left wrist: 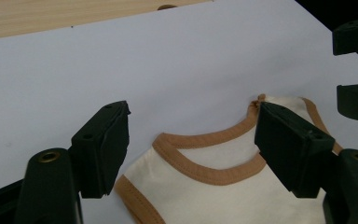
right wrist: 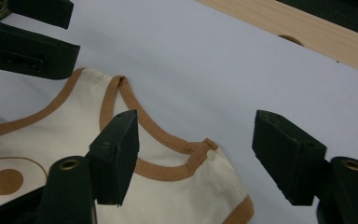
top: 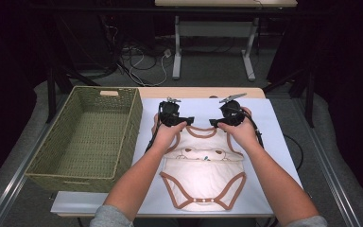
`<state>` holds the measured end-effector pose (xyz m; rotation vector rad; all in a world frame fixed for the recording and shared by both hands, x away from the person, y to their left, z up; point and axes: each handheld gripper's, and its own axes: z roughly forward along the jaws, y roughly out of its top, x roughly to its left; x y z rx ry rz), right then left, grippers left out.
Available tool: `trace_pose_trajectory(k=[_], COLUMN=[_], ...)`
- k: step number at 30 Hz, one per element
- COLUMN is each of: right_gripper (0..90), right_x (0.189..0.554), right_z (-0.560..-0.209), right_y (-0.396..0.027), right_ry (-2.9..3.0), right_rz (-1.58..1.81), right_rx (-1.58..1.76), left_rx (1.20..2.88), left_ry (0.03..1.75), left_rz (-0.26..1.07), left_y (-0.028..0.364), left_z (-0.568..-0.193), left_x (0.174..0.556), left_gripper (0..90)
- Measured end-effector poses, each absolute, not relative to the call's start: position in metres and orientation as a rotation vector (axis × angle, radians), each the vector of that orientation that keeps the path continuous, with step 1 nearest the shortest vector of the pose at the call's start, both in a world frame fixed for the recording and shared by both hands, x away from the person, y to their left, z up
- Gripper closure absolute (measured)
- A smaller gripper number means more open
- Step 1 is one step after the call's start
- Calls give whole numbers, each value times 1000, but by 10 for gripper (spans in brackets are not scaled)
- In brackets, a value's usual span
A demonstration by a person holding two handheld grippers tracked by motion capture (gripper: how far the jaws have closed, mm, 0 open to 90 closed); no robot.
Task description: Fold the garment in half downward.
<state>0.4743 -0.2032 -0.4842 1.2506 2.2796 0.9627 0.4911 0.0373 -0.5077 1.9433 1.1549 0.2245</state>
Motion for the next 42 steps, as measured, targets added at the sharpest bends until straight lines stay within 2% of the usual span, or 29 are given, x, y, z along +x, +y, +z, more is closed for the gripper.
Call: trace_pose_trajectory(k=[7,16,27,31,38,42], right_gripper=[417,456,529,542,557,561], right_x=[483,489,489,489,488,487], right_z=[-492,-501,-504,-506,-506,-506], right_y=[-208,-212,-210,-210,-212,-215], right_ry=[2271,2271,2281,2281,2273,2258], right_rz=[969,942,959,960,975,984], right_rx=[1275,1302,1265,1267,1274,1285], left_rx=[1945,1951,2034,2060,2079,2085], left_ry=[1159,1177,1163,1176,1224,1248], left_rz=[228,237,272,253,235,229], left_y=[39,36,33,31,35,36], left_z=[-515,-524,-535,-540,-543,-545], left_x=[498,504,509,510,511,512], left_gripper=[381,410,546,564,677,710])
